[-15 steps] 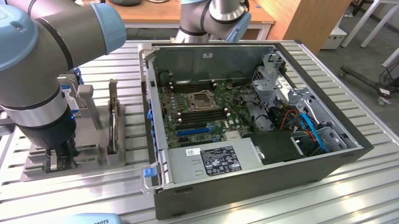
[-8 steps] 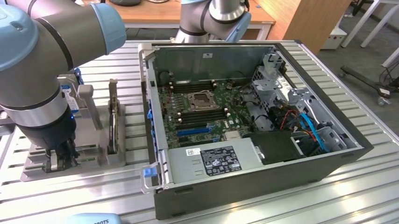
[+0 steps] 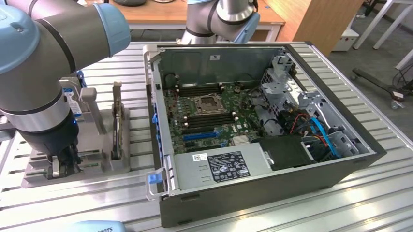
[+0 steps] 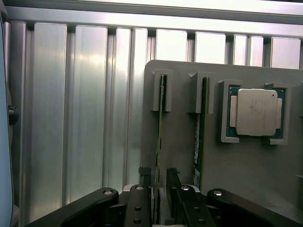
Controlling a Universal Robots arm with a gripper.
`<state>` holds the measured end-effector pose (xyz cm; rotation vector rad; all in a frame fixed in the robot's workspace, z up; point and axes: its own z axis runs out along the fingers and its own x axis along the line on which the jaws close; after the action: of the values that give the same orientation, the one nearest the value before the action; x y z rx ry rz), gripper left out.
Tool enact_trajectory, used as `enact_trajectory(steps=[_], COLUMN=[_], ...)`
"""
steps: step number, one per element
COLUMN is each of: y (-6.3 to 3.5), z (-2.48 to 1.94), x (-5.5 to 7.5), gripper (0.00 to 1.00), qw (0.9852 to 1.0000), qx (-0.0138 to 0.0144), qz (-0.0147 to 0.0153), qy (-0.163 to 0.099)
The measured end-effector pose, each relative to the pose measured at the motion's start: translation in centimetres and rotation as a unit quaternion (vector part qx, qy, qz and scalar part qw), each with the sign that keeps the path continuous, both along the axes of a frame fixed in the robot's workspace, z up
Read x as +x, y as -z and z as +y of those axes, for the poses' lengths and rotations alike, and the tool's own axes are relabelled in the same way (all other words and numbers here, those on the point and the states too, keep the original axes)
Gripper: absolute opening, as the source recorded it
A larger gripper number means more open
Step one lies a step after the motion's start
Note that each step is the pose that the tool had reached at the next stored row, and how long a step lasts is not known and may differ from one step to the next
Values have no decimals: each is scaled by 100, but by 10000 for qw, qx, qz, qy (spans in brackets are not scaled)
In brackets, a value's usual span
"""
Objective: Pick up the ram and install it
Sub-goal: 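Pick up the ram and move it above insertion slot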
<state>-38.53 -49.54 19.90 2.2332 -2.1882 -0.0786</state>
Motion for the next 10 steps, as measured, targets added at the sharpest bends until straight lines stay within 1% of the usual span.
enact_trajectory(steps=[10], y=[-17], z=[0], x=[0], gripper=[27], qw=[10000], qx=[3], qz=[0], qy=[0])
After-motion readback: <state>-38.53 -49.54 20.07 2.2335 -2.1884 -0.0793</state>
